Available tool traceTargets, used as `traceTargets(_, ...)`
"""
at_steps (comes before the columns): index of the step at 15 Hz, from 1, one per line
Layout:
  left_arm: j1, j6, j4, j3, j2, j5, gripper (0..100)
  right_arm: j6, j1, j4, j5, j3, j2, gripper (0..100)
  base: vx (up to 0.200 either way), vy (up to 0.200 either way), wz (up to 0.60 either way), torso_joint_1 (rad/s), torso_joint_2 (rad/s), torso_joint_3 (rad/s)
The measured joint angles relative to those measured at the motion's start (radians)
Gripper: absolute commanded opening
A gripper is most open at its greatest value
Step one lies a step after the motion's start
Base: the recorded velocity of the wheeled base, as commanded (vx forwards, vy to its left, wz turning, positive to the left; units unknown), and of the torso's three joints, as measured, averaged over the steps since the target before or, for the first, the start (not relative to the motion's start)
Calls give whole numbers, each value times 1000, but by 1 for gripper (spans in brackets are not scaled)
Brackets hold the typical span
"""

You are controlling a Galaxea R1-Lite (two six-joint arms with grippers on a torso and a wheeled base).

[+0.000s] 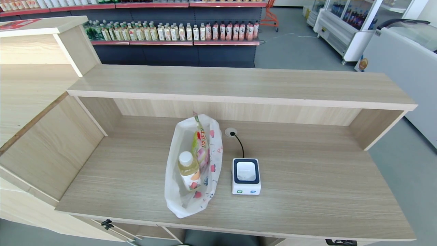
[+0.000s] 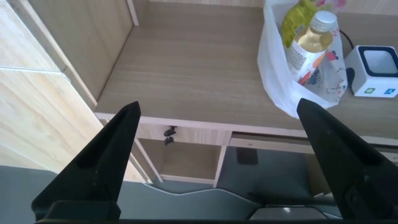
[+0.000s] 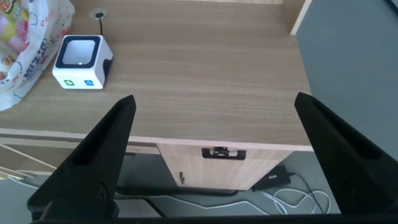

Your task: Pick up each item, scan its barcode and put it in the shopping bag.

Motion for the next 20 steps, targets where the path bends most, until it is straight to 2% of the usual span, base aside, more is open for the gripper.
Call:
traceTargets(2,0,1,0,0,0,0,100,0,0,0,0,0,0,100,0,0,0,0,0,0)
traceTargets(6,0,2,1,0,3,-1,100,0,0,0,0,0,0,100,200,0,0,5,0,7)
traceTargets(13,1,1,0,0,0,0,100,-6,1,3,0,0,1,100,0,0,0,0,0,0)
traceTargets(14,0,1,0,0,0,0,100,-7,0,4,0,0,1,0,0,0,0,0,0,0)
traceTargets(20,0,1,0,0,0,0,100,8,0,5,0,0,1,0,0,0,0,0,0,0)
